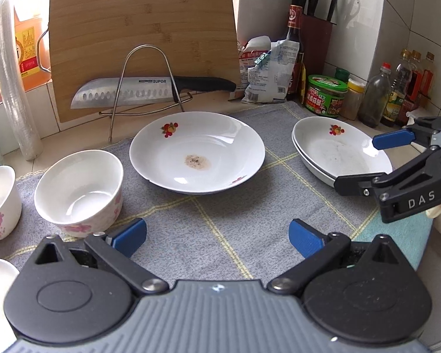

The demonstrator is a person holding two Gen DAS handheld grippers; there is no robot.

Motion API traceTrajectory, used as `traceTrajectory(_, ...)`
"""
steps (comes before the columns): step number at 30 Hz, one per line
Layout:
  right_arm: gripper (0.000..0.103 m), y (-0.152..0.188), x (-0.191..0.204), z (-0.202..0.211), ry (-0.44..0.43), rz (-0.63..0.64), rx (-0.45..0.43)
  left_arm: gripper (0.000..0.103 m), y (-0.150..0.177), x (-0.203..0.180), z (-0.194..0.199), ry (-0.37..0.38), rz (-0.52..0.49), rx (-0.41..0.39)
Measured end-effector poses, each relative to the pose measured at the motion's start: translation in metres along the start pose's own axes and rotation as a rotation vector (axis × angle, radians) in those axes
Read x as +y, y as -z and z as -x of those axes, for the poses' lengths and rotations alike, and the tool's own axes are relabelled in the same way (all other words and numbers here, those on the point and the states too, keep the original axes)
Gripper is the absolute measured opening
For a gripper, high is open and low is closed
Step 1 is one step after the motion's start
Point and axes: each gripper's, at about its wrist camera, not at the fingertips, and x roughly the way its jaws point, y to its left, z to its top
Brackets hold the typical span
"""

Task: Organize plates and bowls
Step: 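Reach the left tool to the white plate with food residue, then close the left tool on the rim of the residue plate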

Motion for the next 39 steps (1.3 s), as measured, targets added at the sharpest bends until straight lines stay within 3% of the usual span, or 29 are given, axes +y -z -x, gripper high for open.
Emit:
traceTrajectory(4, 0.103, -0.001, 0.024, 0.001, 0.006, 0.011, 0.013, 0.102, -0.004, 0.019, 0.005, 0.003, -0.005, 0.008)
traceTrajectory(8, 0.103, -0.003, 0.039, -0.005, 0.004, 0.038, 0.020, 0.102, -0.012, 0.030, 0.005, -0.039, 0.000, 0.026)
traceTrajectory(14, 0.103, -0.009, 0.051, -0.030, -0.061, 0.092, 0.018, 0.102, -0.024, 0.042, -0.001, -0.056, 0.012, 0.057)
traceTrajectory(21, 0.103, -0.017, 0.059, -0.066, -0.151, 0.117, 0.040, 0.102, -0.050, 0.046, -0.010, -0.071, -0.056, 0.091)
traceTrajectory(28, 0.103, -0.016, 0.068, -0.096, -0.155, 0.159, 0.073, 0.102, -0.078, 0.057, -0.042, -0.036, -0.044, 0.146)
traceTrajectory(34, 0.103, -0.020, 0.058, -0.108, -0.217, 0.096, 0.079, 0.102, -0.099, 0.064, -0.074, -0.008, -0.046, 0.198)
traceTrajectory(39, 0.103, -0.022, 0.058, -0.113, -0.218, 0.086, 0.063, 0.102, -0.116, 0.066, -0.097, 0.009, -0.063, 0.215)
